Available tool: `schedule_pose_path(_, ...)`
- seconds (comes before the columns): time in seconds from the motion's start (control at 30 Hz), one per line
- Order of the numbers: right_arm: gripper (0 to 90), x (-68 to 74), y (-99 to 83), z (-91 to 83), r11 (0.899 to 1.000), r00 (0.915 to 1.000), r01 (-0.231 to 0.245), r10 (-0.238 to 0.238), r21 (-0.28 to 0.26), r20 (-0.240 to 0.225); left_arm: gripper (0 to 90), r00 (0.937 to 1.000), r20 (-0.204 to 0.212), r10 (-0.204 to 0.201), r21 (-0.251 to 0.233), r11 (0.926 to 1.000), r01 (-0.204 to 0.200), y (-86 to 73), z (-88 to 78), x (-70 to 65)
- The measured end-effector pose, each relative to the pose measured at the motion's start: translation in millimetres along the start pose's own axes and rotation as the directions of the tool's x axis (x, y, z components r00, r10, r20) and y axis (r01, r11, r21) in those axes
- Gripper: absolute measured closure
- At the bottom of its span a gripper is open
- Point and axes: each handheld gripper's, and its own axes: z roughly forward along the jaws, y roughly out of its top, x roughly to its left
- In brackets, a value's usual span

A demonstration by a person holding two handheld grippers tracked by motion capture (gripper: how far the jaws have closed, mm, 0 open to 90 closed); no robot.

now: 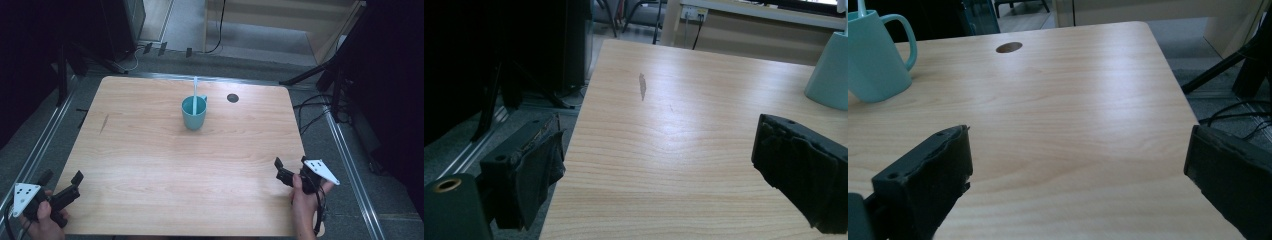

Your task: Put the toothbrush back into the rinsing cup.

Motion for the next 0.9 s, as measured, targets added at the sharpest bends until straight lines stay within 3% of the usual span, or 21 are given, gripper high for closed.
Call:
schedule_pose_path(0.33, 0.0, -39.5, -19.0, -34.4, 0.999, 0.9990, -0.040, 0.040, 0.005, 0.019, 6.8, 0.9996, -0.001, 0.027, 0.005, 0.9996, -0.027, -0.1, 0.2, -2.8)
schedule_pose_path(0.67, 0.0, -43.6, -27.7, -43.4, 1.000, 0.9997, -0.019, 0.018, -0.012, -0.013, 6.8, 0.9992, 0.000, 0.039, 0.016, 0.9991, -0.039, 0.3, 1.3, -3.8)
schedule_pose_path(0.83, 0.0, -38.0, -29.7, -44.5, 0.999, 0.9992, 0.036, -0.037, -0.031, -0.014, 6.8, 0.9985, -0.004, 0.056, 0.021, 0.9982, -0.055, 0.1, 1.5, -5.6)
schedule_pose_path(0.9, 0.0, -36.8, -29.9, -44.5, 0.999, 0.9990, 0.038, -0.038, -0.027, -0.023, 6.8, 0.9983, -0.004, 0.058, 0.020, 0.9981, -0.058, 0.1, 1.5, -5.8)
